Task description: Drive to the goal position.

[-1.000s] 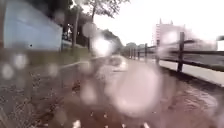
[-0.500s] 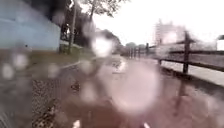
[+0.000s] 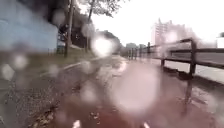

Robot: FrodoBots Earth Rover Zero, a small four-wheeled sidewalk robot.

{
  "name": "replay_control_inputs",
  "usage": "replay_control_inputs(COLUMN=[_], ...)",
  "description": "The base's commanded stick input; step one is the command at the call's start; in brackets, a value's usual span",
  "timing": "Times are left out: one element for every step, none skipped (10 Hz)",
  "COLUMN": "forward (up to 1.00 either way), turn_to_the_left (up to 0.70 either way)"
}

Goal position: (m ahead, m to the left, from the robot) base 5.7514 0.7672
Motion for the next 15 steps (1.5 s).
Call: replay_control_inputs(forward=[0.70, 0.70, 0.70, 0.70, 0.70, 0.70, 0.70, 0.70, 0.70, 0.70, 0.70, 0.70, 0.70, 0.70, 0.70], turn_to_the_left=[0.00, 0.00, 0.00, 0.00, 0.00, 0.00, 0.00, 0.00, 0.00, 0.00, 0.00, 0.00, 0.00, 0.00, 0.00])
